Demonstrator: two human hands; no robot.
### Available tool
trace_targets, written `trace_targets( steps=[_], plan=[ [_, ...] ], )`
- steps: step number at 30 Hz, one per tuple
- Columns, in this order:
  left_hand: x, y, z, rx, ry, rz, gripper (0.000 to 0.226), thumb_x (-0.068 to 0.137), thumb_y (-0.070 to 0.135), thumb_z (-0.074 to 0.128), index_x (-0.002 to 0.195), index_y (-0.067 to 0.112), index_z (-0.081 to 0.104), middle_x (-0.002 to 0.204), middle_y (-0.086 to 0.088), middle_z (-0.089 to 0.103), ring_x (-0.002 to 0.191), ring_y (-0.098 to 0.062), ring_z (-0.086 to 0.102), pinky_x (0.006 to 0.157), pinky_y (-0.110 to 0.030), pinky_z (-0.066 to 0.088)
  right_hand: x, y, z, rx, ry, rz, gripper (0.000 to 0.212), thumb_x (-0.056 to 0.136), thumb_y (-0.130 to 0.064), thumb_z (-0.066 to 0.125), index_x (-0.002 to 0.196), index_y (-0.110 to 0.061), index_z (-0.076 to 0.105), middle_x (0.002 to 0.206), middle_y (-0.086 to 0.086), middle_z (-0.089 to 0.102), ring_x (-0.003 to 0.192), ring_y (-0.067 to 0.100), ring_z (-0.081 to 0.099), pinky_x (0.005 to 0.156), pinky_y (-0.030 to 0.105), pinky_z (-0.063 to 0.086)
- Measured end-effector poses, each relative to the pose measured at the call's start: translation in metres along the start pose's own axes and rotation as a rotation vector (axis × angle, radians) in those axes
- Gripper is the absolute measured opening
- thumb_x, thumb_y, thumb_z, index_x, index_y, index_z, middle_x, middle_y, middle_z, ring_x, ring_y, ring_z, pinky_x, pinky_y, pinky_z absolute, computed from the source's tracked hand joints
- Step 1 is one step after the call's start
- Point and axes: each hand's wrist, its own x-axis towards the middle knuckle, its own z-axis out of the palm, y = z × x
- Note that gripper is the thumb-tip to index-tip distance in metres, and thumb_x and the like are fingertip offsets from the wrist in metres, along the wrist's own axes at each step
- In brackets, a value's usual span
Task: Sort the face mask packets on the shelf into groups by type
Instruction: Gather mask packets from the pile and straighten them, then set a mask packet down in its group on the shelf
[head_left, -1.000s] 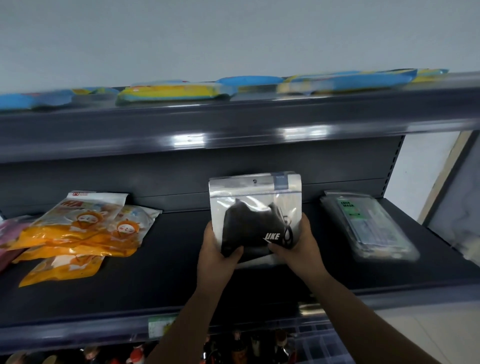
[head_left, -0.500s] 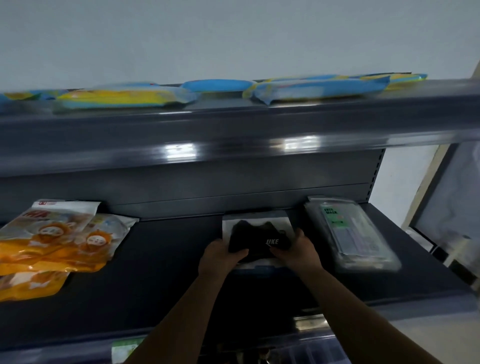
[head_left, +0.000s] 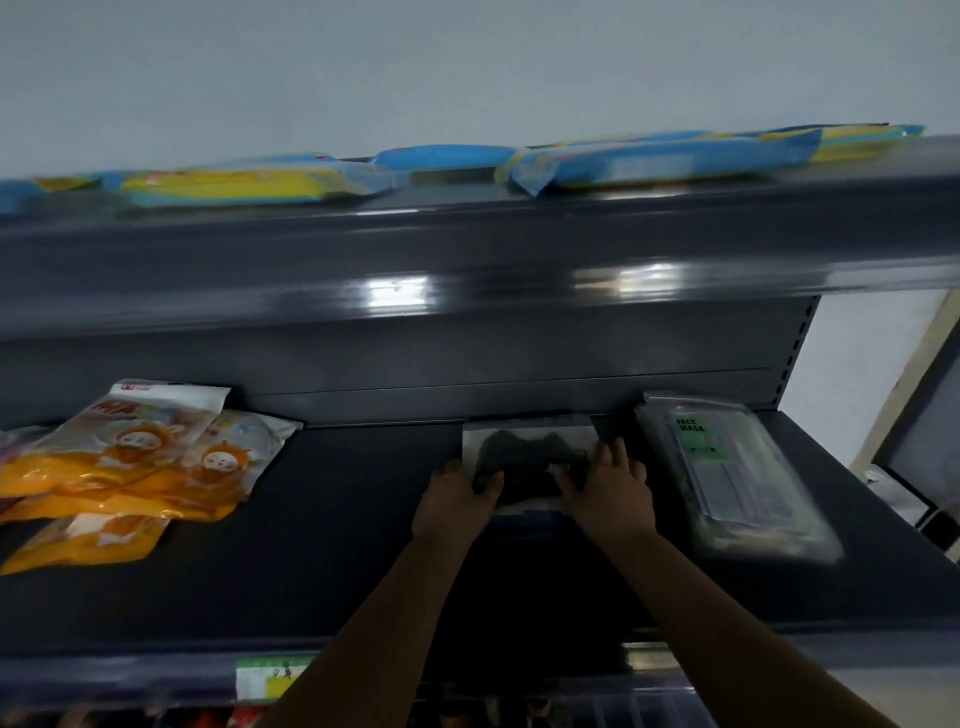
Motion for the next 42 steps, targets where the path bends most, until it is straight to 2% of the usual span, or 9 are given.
trace_targets(
  steps=[2,5,10,16,22,26,31,37,42],
  plan=[
    [-0.01,-0.001,-0.013,-0.013,0.072,0.054,0.061,0.085,0.053,0.052,0.129,0.011,0.049,0.128,-0.014,0.054,0.116,-0.035,0.053,0.094,-0.041,0.048,-0.007,-0.016,-0.004,-0.037,0.086,-0.167,0.069,0.094,-0.049,0.042,0.146,-0.008,0.023,0.158,0.011,0.015,0.141,0.033,0.019,0.112,0.04,0.027],
    [-0.029,-0.012,-0.048,-0.067,0.231,0.097,0.054,0.087,0.044,0.055,0.132,0.015,0.05,0.132,-0.009,0.052,0.12,-0.031,0.051,0.095,-0.036,0.046,-0.019,-0.053,-0.009,-0.079,0.12,-0.402,0.06,0.093,-0.043,0.045,0.145,-0.016,0.03,0.156,0.002,0.023,0.14,0.026,0.022,0.112,0.037,0.024],
    [-0.063,-0.058,-0.118,0.252,0.511,0.065,0.054,0.088,0.037,0.055,0.137,0.019,0.043,0.136,-0.006,0.049,0.126,-0.029,0.044,0.096,-0.042,0.043,-0.042,-0.114,0.003,-0.074,0.057,-0.67,0.054,0.093,-0.041,0.046,0.142,-0.022,0.036,0.15,-0.004,0.031,0.137,0.021,0.026,0.109,0.036,0.027],
    [-0.102,-0.118,-0.173,0.495,0.563,-0.164,0.062,0.087,0.045,0.052,0.143,0.027,0.032,0.143,0.0,0.041,0.131,-0.028,0.038,0.099,-0.041,0.036,-0.066,-0.171,0.039,-0.077,-0.064,-0.807,0.053,0.091,-0.043,0.047,0.14,-0.025,0.036,0.148,-0.006,0.033,0.135,0.021,0.03,0.108,0.034,0.027],
    [-0.126,-0.174,-0.212,0.533,0.586,-0.272,0.066,0.087,0.046,0.053,0.145,0.027,0.028,0.145,0.0,0.039,0.13,-0.028,0.037,0.098,-0.039,0.036,-0.094,-0.23,0.077,-0.046,-0.186,-0.905,0.048,0.091,-0.04,0.049,0.135,-0.023,0.041,0.143,-0.005,0.037,0.131,0.022,0.035,0.108,0.036,0.033],
    [-0.132,-0.215,-0.245,0.514,0.611,-0.299,0.064,0.086,0.045,0.056,0.143,0.025,0.034,0.141,-0.001,0.044,0.129,-0.029,0.04,0.097,-0.039,0.037,-0.111,-0.276,0.11,0.068,-0.293,-0.919,0.044,0.089,-0.036,0.054,0.13,-0.021,0.047,0.141,-0.002,0.042,0.129,0.021,0.04,0.106,0.035,0.036],
    [-0.128,-0.273,-0.292,0.45,0.615,-0.282,0.062,0.087,0.042,0.057,0.142,0.026,0.035,0.14,-0.002,0.045,0.129,-0.028,0.041,0.098,-0.041,0.038,-0.136,-0.337,0.158,0.225,-0.493,-0.813,0.045,0.089,-0.032,0.057,0.132,-0.022,0.047,0.137,-0.002,0.048,0.128,0.018,0.044,0.106,0.035,0.038],
    [-0.114,-0.344,-0.353,0.326,0.614,-0.231,0.058,0.088,0.038,0.058,0.141,0.025,0.039,0.141,-0.002,0.045,0.128,-0.028,0.041,0.1,-0.041,0.036,-0.159,-0.41,0.209,0.284,-0.559,-0.686,0.049,0.091,-0.032,0.057,0.136,-0.02,0.042,0.14,-0.001,0.045,0.128,0.015,0.044,0.099,0.024,0.035],
    [-0.095,-0.397,-0.407,0.227,0.567,-0.181,0.055,0.088,0.035,0.059,0.139,0.021,0.042,0.142,-0.005,0.045,0.127,-0.031,0.042,0.102,-0.045,0.037,-0.174,-0.466,0.244,0.418,-0.606,-0.466,0.064,0.086,-0.037,0.063,0.14,-0.019,0.035,0.144,0.005,0.039,0.13,0.023,0.041,0.107,0.039,0.038]
  ],
)
